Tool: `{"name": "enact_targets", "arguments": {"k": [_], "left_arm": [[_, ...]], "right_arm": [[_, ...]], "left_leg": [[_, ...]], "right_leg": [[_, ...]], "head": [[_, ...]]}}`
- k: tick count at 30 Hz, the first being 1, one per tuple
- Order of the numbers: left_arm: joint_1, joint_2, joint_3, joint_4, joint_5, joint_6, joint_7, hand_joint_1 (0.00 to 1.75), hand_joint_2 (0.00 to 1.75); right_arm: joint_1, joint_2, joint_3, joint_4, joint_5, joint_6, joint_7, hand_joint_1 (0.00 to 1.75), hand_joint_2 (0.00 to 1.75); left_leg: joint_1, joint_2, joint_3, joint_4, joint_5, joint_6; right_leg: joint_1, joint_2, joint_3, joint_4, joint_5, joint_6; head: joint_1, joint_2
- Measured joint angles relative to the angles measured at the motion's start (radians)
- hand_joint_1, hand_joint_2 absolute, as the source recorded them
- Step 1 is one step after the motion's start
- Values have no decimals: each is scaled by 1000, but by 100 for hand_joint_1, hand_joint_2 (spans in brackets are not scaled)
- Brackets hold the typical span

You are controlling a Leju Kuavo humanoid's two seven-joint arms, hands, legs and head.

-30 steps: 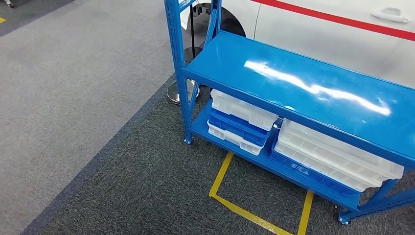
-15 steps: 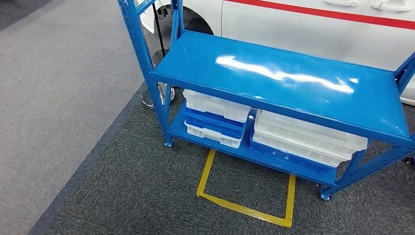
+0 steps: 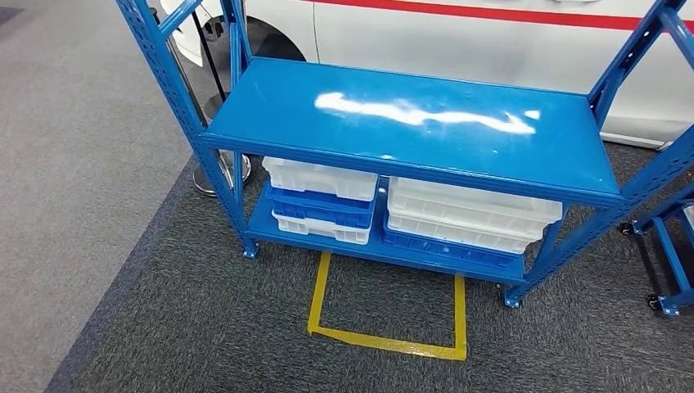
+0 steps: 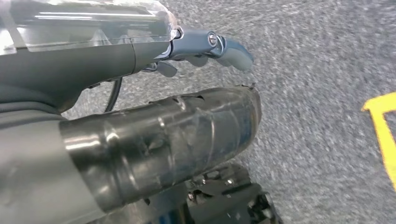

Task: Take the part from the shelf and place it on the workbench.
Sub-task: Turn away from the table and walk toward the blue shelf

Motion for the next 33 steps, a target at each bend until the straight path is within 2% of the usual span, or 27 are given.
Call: {"name": "enact_targets", "arguments": {"k": [2,4,5,6,7,8,10,12,13,15,17,18,20,21,22,23,24,25,26,27,28,30,32,33], "left_arm": [[0,-1,0,0,-3,0,1,0,0],[2,-1,0,0,-7,-1,1,0,0],[4,-1,0,0,-8,-1,1,0,0],[5,-1,0,0,-9,-2,1,0,0],[6,-1,0,0,-10,-2,2,0,0],[6,-1,-1,0,-10,-3,2,0,0],[6,-1,-1,0,-11,-3,2,0,0],[5,-1,-1,0,-11,-4,2,0,0],[5,-1,-1,0,-11,-4,2,0,0],[3,-1,-1,0,-11,-4,3,0,0],[2,-1,-2,0,-11,-4,3,0,0],[2,-1,-2,0,-11,-4,3,0,0],[3,-1,-2,0,-11,-4,3,0,0],[4,-1,-2,0,-11,-4,3,0,0],[5,-1,-2,0,-11,-4,3,0,0],[6,-1,-2,0,-11,-4,3,0,0],[6,-1,-2,0,-11,-4,3,0,0],[6,-1,-2,0,-11,-4,4,0,0],[5,-1,-2,0,-11,-5,4,0,0],[5,-1,-2,0,-11,-5,4,0,0],[5,-1,-2,0,-11,-5,4,0,0],[5,-2,-2,0,-11,-5,4,0,87],[5,-2,-2,0,-11,-5,4,0,175],[5,-2,-2,0,-11,-5,3,0,175]], "right_arm": [[0,-1,0,0,6,-2,19,0,0],[-3,-1,0,0,14,-5,36,0,87],[-3,-1,1,0,17,-7,42,0,131],[-4,-1,1,0,19,-9,46,0,175],[-4,-1,1,0,22,-13,49,0,175],[-3,-1,2,0,24,-16,52,0,175],[-3,-2,2,0,28,-19,57,0,175],[-4,-2,2,0,29,-19,58,0,175],[-4,-2,3,0,30,-19,59,0,175],[-5,-1,3,0,31,-19,59,0,175],[-4,-1,3,0,31,-18,60,0,175],[-4,-1,3,0,31,-17,60,0,175],[-4,-1,3,0,33,-13,60,0,175],[-4,0,3,0,34,-11,60,0,175],[-4,0,3,0,35,-11,61,0,175],[-4,0,3,0,36,-11,62,0,175],[-4,0,3,0,36,-12,63,0,175],[-5,0,3,0,36,-13,64,0,175],[-5,-1,3,0,36,-13,64,0,175],[-6,-1,3,0,37,-14,64,0,175],[-6,-1,3,0,37,-15,64,0,175],[-7,-1,3,0,39,-18,65,0,175],[-7,-1,3,-1,42,-19,66,0,175],[-7,-1,3,-1,43,-19,67,0,175]], "left_leg": [[4,8,4,-9,8,13],[5,19,5,-13,12,20],[5,25,3,-12,12,22],[5,31,3,-12,12,22],[4,36,3,-11,11,21],[5,39,4,-11,10,20],[6,42,8,-9,5,13],[3,44,9,-4,-2,1],[1,45,9,-2,-4,-5],[1,46,10,-4,-5,-16],[5,44,4,18,-23,-26],[6,41,-12,55,-48,-29],[8,38,-71,183,-114,-35],[8,37,-101,244,-137,-39],[10,37,-118,278,-142,-43],[11,37,-116,271,-125,-46],[14,37,-96,227,-92,-50],[18,37,-64,156,-53,-53],[19,36,-32,86,-27,-57],[20,35,-10,36,-10,-54],[20,33,2,8,-6,-51],[16,31,2,3,-6,-42],[13,31,2,3,-7,-40],[11,31,2,4,-6,-39]], "right_leg": [[1,-27,-13,30,-23,9],[1,-65,-59,131,-85,16],[-1,-74,-91,198,-117,20],[-4,-79,-115,251,-136,24],[-7,-81,-125,275,-137,27],[-10,-83,-115,260,-119,29],[-15,-90,-47,133,-55,29],[-11,-97,8,24,-22,23],[-9,-98,16,6,-22,18],[-5,-95,15,4,-23,5],[-6,-94,17,-1,-20,-9],[-7,-94,18,-4,-19,-17],[-6,-94,17,-5,-19,-27],[-4,-94,17,-4,-19,-31],[-3,-93,17,-4,-20,-32],[-3,-91,18,-3,-20,-33],[-3,-89,19,-1,-21,-33],[-3,-87,20,2,-23,-33],[-1,-85,19,7,-27,-30],[1,-83,18,11,-30,-26],[4,-82,17,15,-32,-23],[6,-81,16,16,-33,-17],[4,-80,17,14,-31,-14],[4,-80,17,13,-30,-13]], "head": [[1,0],[2,0],[2,0],[2,0],[2,0],[2,0],[3,0],[2,0],[2,0],[1,0],[1,0],[0,0],[0,0],[0,0],[0,0],[0,0],[0,0],[0,0],[0,0],[1,0],[1,0],[2,0],[1,0],[1,0]]}}
